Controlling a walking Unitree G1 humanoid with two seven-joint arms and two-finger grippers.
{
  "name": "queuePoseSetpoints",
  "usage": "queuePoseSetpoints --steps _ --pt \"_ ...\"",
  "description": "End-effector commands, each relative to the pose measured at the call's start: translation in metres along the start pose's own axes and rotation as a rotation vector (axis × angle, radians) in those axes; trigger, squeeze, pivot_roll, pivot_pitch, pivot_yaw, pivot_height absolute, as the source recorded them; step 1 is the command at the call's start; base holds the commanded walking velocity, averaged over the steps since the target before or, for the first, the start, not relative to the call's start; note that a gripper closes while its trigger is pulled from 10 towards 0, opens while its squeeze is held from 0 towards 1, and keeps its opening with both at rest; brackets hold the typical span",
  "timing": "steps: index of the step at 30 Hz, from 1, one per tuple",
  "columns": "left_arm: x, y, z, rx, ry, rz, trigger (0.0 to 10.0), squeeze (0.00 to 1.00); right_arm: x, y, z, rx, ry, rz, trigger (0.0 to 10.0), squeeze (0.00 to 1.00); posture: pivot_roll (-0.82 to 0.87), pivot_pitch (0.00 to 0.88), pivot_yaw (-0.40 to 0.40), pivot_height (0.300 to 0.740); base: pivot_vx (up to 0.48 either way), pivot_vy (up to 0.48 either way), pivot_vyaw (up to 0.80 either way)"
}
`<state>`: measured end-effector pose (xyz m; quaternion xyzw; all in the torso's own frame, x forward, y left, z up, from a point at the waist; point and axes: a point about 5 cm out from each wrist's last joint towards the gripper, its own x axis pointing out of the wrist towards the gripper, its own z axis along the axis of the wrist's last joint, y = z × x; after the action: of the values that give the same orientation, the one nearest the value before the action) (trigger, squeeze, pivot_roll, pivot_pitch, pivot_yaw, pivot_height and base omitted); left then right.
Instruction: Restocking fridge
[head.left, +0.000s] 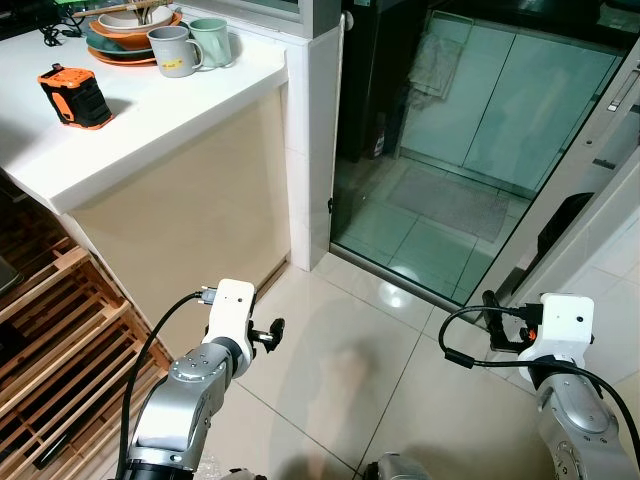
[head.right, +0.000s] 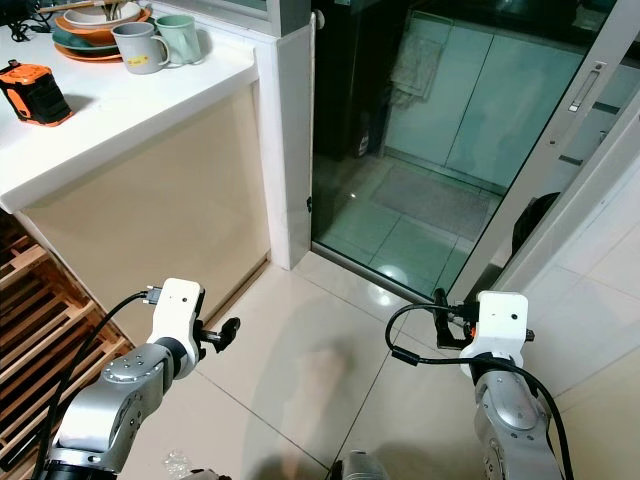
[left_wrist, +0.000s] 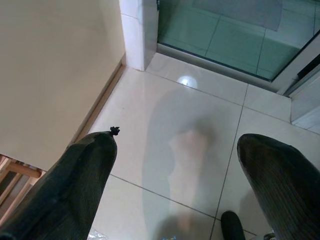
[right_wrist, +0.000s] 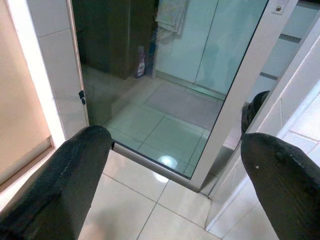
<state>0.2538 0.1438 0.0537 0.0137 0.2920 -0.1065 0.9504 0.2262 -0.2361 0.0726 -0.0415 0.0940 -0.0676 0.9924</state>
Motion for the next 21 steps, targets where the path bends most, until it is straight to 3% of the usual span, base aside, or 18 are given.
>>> queuePoseSetpoints --steps 1,10,11,12,14,17,21 --pt "0.009 0.033 0.062 -0.104 -0.376 0.178 10.0 0.00 0.061 0.099 0.029 0.400 0.067 0.321 10.0 0.00 -0.11 0.022 0.032 0.706 0.000 0.000 0.00" --pt "0.009 0.033 0.062 -0.104 -0.376 0.178 10.0 0.00 0.061 0.099 0.029 0.400 0.067 0.321 10.0 0.00 -0.11 0.022 0.032 0.706 0.000 0.000 0.00" --pt "0.014 0.040 0.060 -0.118 -0.379 0.150 10.0 0.00 0.064 0.098 0.027 0.259 0.035 0.254 10.0 0.00 -0.12 0.000 0.071 0.706 0.000 0.000 0.00" --pt "0.014 0.040 0.060 -0.118 -0.379 0.150 10.0 0.00 0.064 0.098 0.027 0.259 0.035 0.254 10.0 0.00 -0.12 0.000 0.071 0.706 0.000 0.000 0.00" --pt "0.021 0.040 0.055 -0.123 -0.338 0.123 10.0 0.00 0.061 0.101 0.019 0.161 0.019 0.190 10.0 0.00 -0.11 0.000 0.062 0.706 0.000 0.000 0.00" --pt "0.022 0.038 0.053 -0.124 -0.331 0.129 10.0 0.00 0.060 0.100 0.016 0.155 0.025 0.178 10.0 0.00 -0.11 0.000 0.043 0.706 0.000 0.000 0.00" --pt "0.013 0.045 0.058 -0.083 -0.411 0.151 10.0 0.00 0.057 0.098 0.015 0.140 0.028 0.210 10.0 0.00 -0.10 0.000 0.023 0.706 0.000 0.000 0.00"
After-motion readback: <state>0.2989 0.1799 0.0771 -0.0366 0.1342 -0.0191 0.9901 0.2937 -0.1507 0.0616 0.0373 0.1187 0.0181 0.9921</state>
